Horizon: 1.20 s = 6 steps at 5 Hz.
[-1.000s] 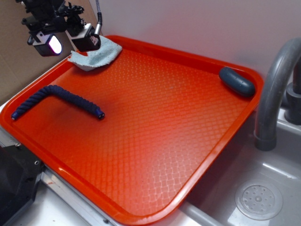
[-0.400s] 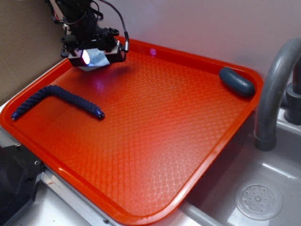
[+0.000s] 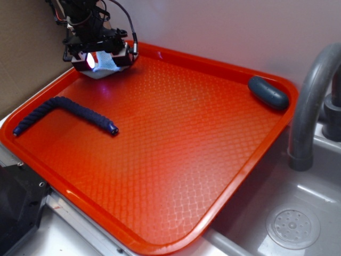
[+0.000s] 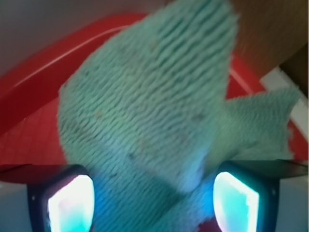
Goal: Grab the blue cloth.
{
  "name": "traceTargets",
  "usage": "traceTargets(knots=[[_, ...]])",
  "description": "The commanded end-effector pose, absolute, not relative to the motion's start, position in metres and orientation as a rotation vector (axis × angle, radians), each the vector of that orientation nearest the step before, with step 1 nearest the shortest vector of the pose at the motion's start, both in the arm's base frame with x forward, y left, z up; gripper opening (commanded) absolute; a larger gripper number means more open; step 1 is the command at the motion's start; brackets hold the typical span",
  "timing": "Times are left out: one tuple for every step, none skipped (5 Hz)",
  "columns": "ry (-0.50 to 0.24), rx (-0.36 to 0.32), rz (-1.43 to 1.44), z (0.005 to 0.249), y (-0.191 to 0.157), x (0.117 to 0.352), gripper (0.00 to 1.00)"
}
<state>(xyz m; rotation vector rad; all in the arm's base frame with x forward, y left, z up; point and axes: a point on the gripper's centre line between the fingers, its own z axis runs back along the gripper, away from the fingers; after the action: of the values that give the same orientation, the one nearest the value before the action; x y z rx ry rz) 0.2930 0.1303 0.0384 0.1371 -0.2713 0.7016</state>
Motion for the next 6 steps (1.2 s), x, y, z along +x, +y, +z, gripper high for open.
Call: traceTargets(knots=[[-0.359,0.238,0.610,0.043,0.157,0.314,1.00],[-0.356,0.207,0.535,0.042,0.154,0.323,1.00],[-0.360,0.184,0.492,0.036,0.144,0.328,1.00],[-0.339,0.176,0.432,0.020,0.133,0.331,1.00],[-0.347,0.174,0.464,0.022,0.133,0.329,0.00],[-0.327,0.169,0.468,0.031,0.132,0.325,0.00]])
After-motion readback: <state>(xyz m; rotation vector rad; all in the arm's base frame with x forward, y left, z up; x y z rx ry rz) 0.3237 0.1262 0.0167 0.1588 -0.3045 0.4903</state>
